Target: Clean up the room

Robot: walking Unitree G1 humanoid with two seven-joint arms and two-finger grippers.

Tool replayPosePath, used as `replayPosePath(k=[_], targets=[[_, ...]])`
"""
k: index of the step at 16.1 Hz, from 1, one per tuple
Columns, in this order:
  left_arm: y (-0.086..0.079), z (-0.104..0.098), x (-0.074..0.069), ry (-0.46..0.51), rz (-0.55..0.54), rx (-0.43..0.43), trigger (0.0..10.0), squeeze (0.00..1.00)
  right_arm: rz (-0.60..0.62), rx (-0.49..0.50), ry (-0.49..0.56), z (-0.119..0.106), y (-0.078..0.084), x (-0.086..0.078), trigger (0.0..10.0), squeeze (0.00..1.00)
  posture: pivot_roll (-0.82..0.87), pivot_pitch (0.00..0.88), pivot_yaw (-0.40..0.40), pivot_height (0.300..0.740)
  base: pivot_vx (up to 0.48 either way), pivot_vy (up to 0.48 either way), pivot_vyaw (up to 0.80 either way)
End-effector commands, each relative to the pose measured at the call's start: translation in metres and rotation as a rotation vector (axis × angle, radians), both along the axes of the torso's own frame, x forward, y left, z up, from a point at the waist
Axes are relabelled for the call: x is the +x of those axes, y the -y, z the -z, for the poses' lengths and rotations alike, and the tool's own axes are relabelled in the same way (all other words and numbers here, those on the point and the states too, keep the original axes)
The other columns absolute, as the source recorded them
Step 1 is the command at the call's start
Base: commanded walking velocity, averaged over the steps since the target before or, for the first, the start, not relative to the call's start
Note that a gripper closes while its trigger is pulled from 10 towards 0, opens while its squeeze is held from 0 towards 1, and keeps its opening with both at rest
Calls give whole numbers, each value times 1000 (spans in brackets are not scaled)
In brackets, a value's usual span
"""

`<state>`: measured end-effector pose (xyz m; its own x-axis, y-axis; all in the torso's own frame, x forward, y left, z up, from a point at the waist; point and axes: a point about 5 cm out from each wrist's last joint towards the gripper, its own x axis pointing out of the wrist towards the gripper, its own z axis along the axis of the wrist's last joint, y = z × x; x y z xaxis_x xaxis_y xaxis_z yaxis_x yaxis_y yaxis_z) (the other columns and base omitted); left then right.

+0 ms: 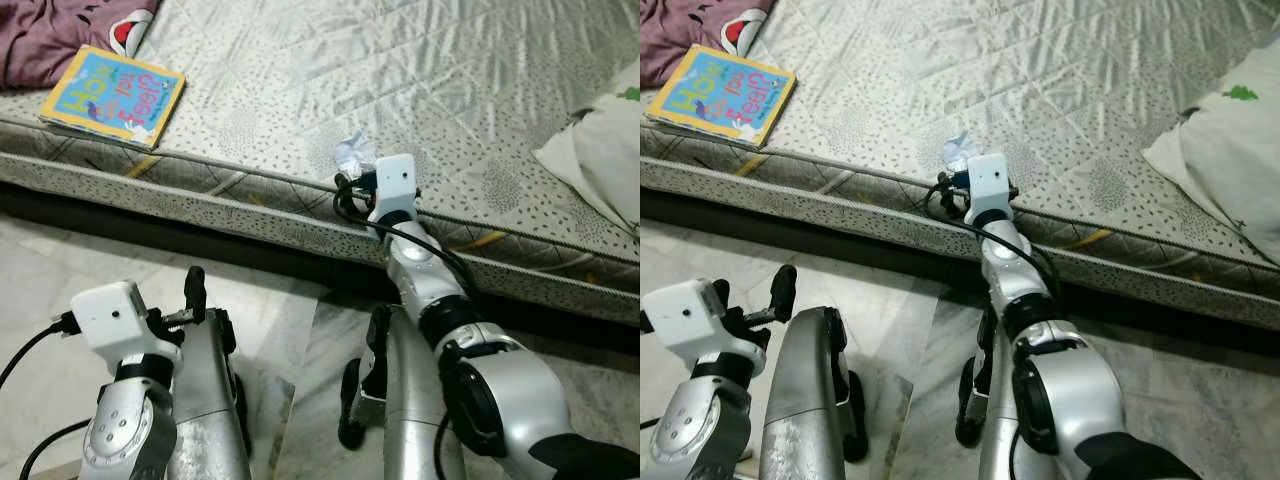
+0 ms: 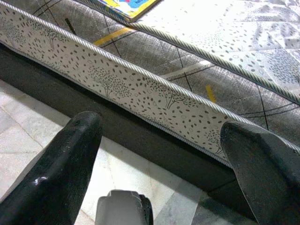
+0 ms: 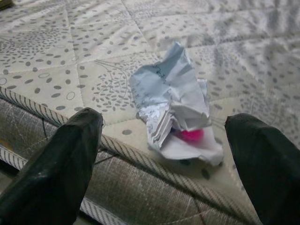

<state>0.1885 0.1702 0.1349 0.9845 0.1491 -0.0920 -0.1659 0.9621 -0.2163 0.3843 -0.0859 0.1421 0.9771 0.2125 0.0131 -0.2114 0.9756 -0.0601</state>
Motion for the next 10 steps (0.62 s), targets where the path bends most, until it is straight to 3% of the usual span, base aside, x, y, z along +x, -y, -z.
replayPosePath(k=[1, 10], targets=[[1, 1, -6, -24, -6, 2, 10000, 0, 11, 22, -2, 0, -1, 0, 10000, 0, 296, 333, -52, 525, 0, 0, 0], [8, -1, -28, -75, -26, -15, 10000, 0, -18, 27, -7, -24, -29, 10, 10000, 0, 314, 413, -69, 525, 0, 0, 0]])
